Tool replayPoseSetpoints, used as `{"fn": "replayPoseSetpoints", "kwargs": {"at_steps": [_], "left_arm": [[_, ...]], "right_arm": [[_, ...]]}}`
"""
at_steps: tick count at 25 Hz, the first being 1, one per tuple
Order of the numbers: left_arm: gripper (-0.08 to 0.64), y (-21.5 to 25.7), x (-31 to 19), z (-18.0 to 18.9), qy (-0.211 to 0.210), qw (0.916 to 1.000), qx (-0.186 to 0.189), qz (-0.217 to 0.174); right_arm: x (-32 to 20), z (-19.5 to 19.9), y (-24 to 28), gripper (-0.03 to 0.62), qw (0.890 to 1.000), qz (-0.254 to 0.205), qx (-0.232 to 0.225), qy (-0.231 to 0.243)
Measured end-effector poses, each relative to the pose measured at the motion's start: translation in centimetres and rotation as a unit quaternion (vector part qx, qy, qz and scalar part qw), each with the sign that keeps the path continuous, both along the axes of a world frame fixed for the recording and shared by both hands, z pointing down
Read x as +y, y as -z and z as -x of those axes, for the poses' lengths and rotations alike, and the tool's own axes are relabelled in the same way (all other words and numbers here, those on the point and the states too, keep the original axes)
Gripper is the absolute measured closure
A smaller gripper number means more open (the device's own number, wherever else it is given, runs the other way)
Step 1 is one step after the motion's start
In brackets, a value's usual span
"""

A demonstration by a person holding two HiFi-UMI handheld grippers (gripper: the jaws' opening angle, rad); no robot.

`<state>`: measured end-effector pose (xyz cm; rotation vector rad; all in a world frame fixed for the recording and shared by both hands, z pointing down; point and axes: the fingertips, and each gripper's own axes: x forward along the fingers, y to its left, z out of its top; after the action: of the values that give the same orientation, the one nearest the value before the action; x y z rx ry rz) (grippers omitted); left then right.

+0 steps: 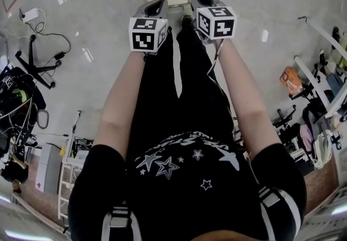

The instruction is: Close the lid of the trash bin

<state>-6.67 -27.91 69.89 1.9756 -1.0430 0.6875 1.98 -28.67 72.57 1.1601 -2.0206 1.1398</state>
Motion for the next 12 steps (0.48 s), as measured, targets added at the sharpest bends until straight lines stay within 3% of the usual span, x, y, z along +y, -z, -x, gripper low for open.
{"fn": "replayPoseSetpoints", "kwargs": {"at_steps": [12], "left_arm": [[0.549,-5.5,3.8,-1.5,0.041,0.9985,-0.024,0.026]], "right_arm": [[3.3,-0.2,-4.9,0.586,0.997,0.025,-0.011,0.077]]}}
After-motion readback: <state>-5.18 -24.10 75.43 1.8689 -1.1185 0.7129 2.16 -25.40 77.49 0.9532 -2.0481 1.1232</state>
